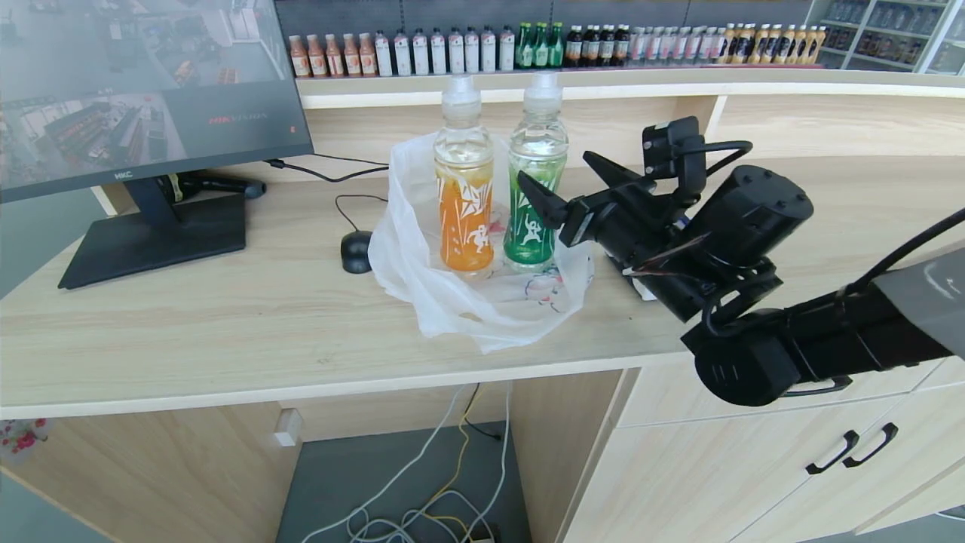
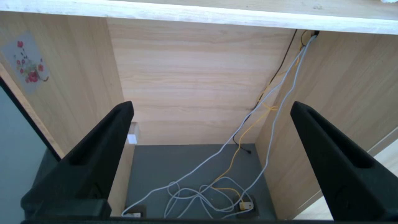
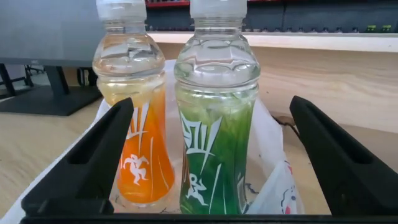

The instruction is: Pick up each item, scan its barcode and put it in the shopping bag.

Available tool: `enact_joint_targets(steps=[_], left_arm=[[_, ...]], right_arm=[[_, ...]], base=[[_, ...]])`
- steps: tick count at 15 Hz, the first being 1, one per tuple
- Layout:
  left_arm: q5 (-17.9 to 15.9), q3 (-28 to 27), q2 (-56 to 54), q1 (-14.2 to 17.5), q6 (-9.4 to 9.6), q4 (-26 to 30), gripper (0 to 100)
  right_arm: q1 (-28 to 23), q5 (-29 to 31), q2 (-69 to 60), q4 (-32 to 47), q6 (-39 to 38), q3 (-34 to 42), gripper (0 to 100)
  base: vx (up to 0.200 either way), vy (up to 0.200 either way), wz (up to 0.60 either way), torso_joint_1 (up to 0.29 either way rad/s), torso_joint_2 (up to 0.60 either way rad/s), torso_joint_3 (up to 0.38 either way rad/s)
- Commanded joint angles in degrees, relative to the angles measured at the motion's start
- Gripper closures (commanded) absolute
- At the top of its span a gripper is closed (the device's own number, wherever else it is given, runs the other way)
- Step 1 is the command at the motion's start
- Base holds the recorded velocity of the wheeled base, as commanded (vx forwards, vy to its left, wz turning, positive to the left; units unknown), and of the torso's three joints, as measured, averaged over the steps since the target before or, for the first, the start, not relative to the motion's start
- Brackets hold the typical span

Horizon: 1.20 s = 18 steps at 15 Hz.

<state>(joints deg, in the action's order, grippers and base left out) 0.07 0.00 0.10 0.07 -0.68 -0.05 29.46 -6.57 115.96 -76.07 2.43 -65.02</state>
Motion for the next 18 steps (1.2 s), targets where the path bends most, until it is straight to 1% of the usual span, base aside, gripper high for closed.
enact_joint_targets(steps=[1,5,6,8,12,14,16,17,18], left_arm=[[0.01,0.0,-0.01,0.01,-0.02,-0.04,0],[0.01,0.0,-0.01,0.01,-0.02,0.05,0],[0.01,0.0,-0.01,0.01,-0.02,-0.04,0],[0.01,0.0,-0.01,0.01,-0.02,-0.04,0],[0.01,0.0,-0.01,0.01,-0.02,-0.04,0],[0.01,0.0,-0.01,0.01,-0.02,-0.04,0],[0.01,0.0,-0.01,0.01,-0.02,-0.04,0],[0.01,0.0,-0.01,0.01,-0.02,-0.04,0],[0.01,0.0,0.08,0.01,-0.02,-0.04,0]], right_arm=[[-0.02,-0.11,-7.41,-3.47,-0.05,8.95,0],[-0.02,-0.11,-17.52,-12.79,-0.76,28.11,0],[0.07,-0.11,-20.42,-13.93,-0.76,32.33,0],[0.42,-0.11,-27.45,-13.93,-0.58,39.71,0],[2.88,0.07,-41.6,-13.93,-0.49,53.95,0],[3.05,0.07,-46.79,-13.93,-0.49,58.26,0],[3.32,-0.11,-52.06,-13.93,-0.05,65.02,0],[3.32,-0.02,-54.7,-12.61,-0.32,65.02,0],[3.32,-0.02,-58.12,-8.75,-0.32,65.02,0]], base=[[0.0,0.0,0.0,0.0,0.0,0.0],[0.0,0.0,0.0,0.0,0.0,0.0],[0.0,0.0,0.0,0.0,0.0,0.0],[0.0,0.0,0.0,0.0,0.0,0.0],[0.0,0.0,0.0,0.0,0.0,0.0],[0.0,0.0,0.0,0.0,0.0,0.0],[0.0,0.0,0.0,0.0,0.0,0.0],[0.0,0.0,0.0,0.0,0.0,0.0],[0.0,0.0,0.0,0.0,0.0,0.0]])
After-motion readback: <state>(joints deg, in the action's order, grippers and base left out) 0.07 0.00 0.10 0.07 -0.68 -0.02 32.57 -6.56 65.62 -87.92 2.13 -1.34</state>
